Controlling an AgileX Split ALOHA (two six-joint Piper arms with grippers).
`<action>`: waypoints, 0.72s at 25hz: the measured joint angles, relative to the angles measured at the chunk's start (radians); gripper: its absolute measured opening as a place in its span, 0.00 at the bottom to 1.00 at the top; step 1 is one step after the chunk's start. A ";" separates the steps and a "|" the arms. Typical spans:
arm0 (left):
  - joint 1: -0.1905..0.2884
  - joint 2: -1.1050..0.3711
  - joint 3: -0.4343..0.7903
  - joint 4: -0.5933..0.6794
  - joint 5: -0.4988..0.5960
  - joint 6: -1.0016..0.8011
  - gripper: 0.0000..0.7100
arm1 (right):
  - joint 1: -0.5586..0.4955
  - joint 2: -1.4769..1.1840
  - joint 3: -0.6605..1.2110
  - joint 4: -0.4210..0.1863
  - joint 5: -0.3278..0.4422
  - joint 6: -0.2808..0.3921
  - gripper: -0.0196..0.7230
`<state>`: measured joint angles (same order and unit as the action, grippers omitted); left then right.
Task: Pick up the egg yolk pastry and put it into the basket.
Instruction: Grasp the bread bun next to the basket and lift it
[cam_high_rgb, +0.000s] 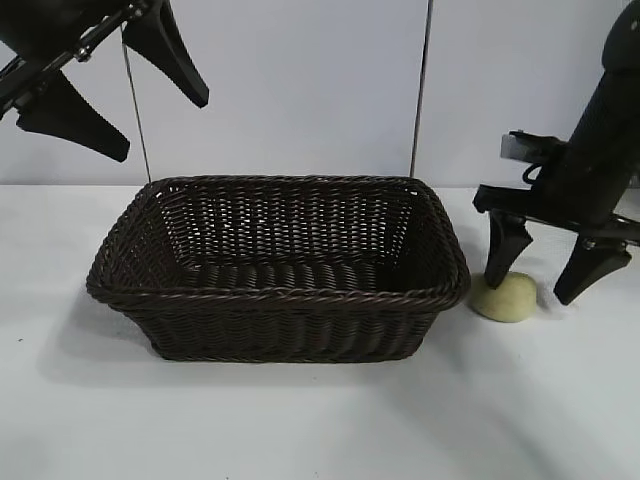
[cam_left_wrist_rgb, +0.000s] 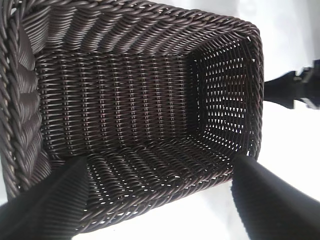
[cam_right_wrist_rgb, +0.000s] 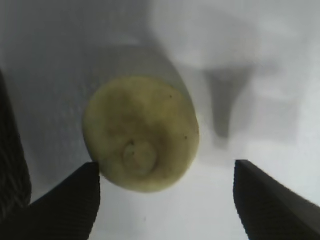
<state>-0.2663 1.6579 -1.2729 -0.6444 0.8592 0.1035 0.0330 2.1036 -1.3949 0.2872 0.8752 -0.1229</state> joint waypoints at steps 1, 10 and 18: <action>0.000 0.000 0.000 0.000 0.000 0.000 0.80 | 0.000 0.009 0.000 0.006 -0.010 -0.001 0.75; 0.000 0.000 0.000 0.000 0.001 0.000 0.80 | 0.000 0.017 0.000 0.022 -0.052 -0.001 0.22; 0.000 0.000 0.000 0.000 0.001 0.000 0.80 | 0.000 -0.056 -0.056 0.019 0.017 -0.006 0.18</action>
<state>-0.2663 1.6579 -1.2729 -0.6444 0.8604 0.1035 0.0330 2.0479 -1.4506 0.3064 0.8919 -0.1287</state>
